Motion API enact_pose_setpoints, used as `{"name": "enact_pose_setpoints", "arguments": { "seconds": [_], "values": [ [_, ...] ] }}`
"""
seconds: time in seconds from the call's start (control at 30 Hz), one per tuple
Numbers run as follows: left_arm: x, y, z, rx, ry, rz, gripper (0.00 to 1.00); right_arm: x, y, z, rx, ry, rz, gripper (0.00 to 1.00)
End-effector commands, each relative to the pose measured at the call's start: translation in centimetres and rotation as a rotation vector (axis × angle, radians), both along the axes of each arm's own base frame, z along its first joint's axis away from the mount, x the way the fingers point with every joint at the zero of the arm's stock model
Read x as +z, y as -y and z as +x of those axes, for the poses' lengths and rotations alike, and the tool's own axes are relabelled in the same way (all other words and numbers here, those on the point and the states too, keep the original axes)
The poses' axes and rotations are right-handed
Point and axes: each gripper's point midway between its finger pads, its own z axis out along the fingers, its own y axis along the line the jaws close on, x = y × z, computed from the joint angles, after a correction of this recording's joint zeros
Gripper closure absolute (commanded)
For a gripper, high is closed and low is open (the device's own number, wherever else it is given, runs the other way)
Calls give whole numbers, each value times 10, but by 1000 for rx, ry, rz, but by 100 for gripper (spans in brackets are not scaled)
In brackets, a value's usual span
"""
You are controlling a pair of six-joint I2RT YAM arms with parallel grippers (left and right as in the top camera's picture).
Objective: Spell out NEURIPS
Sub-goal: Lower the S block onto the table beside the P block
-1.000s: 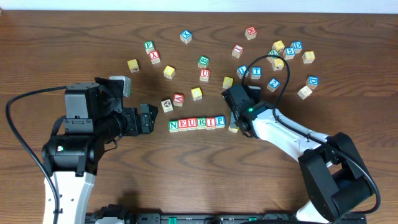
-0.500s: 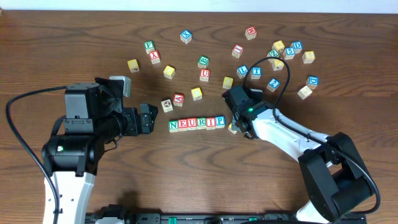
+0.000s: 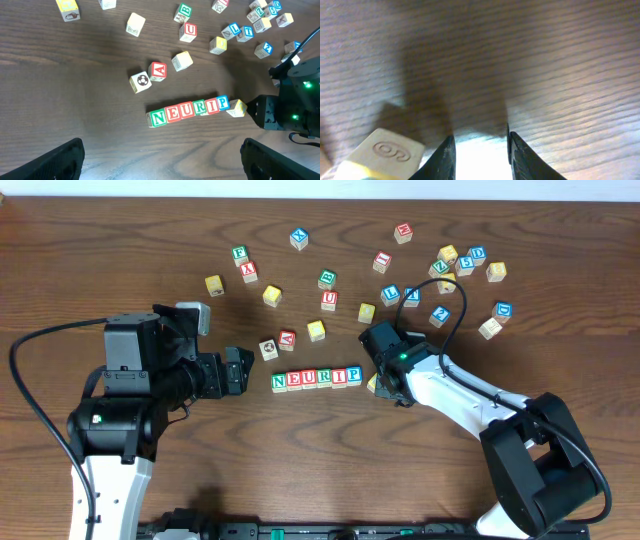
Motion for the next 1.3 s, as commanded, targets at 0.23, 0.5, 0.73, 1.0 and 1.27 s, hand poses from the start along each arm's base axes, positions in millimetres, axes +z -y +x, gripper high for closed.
{"name": "enact_pose_setpoints", "arguments": {
  "seconds": [0.23, 0.5, 0.73, 1.0, 1.27],
  "values": [
    [7, 0, 1, -7, 24, -2, 2, -5, -23, -2, -15, -31, 125, 71],
    [7, 0, 1, -7, 24, -2, 2, 0, -28, 16, 3, 53, 125, 68],
    [7, 0, 1, -7, 24, -2, 2, 2, -33, 24, 28, 86, 136, 66],
    [7, 0, 1, -7, 24, -1, 2, 7, -40, 36, 92, 131, 146, 66],
    [7, 0, 1, -7, 24, -1, 2, 7, -41, 38, 106, 139, 146, 65]
  ]
}}
